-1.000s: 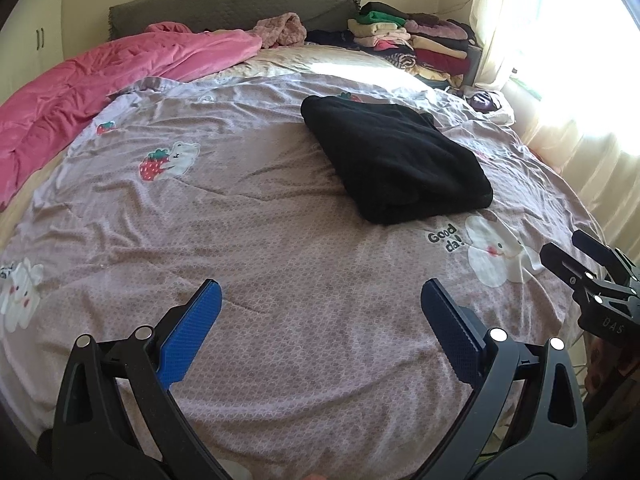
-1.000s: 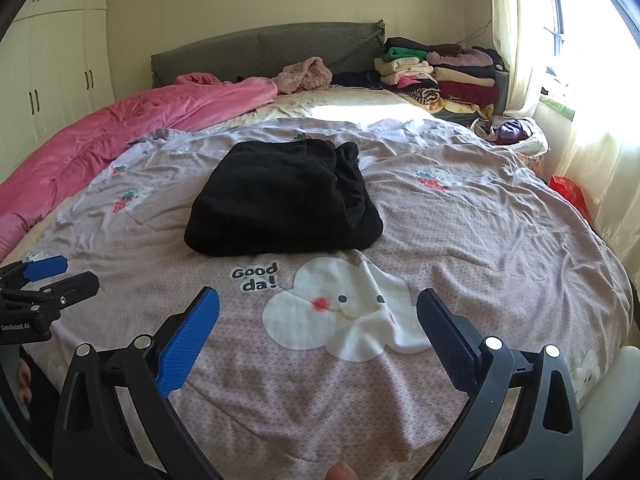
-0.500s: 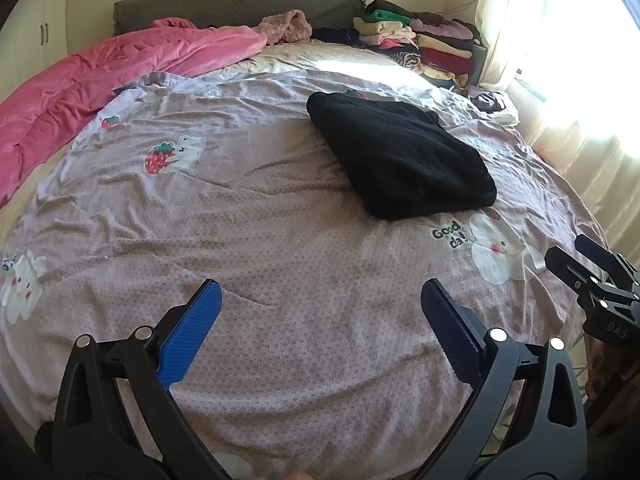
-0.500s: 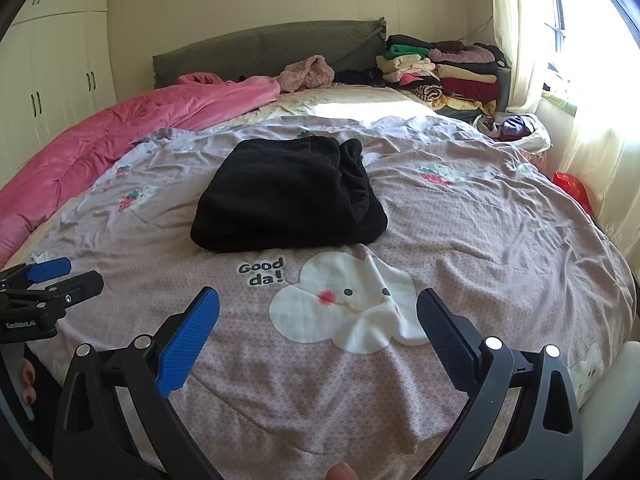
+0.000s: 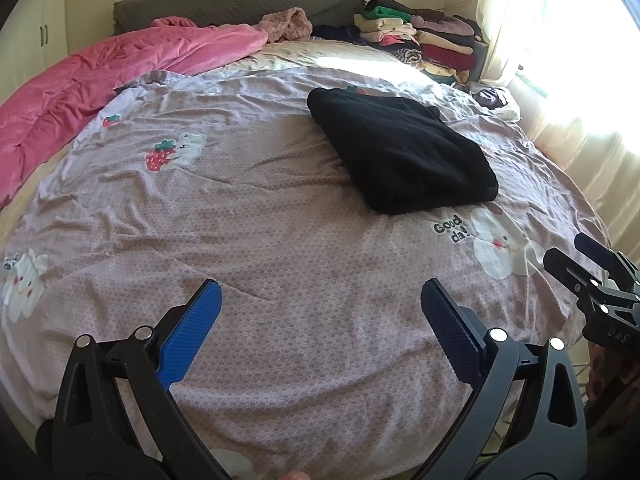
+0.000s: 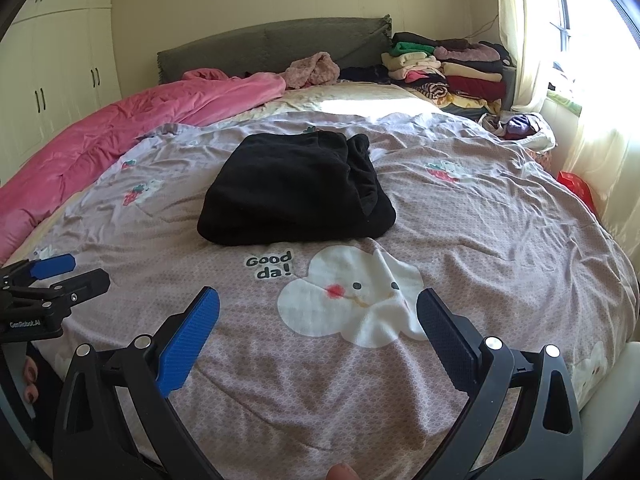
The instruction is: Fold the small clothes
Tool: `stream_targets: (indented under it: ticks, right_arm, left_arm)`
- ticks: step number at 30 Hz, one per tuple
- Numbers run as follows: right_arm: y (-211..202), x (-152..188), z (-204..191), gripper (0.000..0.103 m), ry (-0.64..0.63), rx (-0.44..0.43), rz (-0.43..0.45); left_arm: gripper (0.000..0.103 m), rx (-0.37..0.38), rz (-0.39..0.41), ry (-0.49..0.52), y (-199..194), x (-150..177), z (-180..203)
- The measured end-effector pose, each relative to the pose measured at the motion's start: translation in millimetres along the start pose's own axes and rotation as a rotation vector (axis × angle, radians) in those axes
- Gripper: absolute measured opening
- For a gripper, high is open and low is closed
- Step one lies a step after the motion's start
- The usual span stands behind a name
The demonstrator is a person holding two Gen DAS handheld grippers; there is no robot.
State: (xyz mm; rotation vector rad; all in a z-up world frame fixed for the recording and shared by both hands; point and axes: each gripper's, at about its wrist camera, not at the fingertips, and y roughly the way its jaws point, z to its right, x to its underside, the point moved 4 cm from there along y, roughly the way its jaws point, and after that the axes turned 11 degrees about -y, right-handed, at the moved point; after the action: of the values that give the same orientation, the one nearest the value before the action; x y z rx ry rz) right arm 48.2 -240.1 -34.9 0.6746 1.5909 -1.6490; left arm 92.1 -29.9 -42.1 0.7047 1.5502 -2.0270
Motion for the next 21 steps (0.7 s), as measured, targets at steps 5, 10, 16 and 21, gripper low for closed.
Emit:
stream_targets:
  ticks: [5,10,16,21]
  right_arm:
    - [0.2,0.1,-0.5,0.098,0.001,0.002,-0.001]
    - [-1.2,0.1,0.4,0.098,0.003,0.002,-0.003]
    - [-1.4,0.0,0.4,0.098,0.003,0.002,0.000]
    - [-1.4,0.0,0.4,0.098,0.002,0.001,-0.002]
  left_arm:
    - [0.094,-0.007,0.000,0.002,-0.6,0.1,-2.2]
    - [0.094,-0.004,0.000,0.000,-0.7,-0.1,-1.6]
    - [0.094,-0.008,0.000,0.002,-1.1,0.2,-1.9]
    - [0.094,-0.007,0.000,0.001,-1.1,0.2,-1.4]
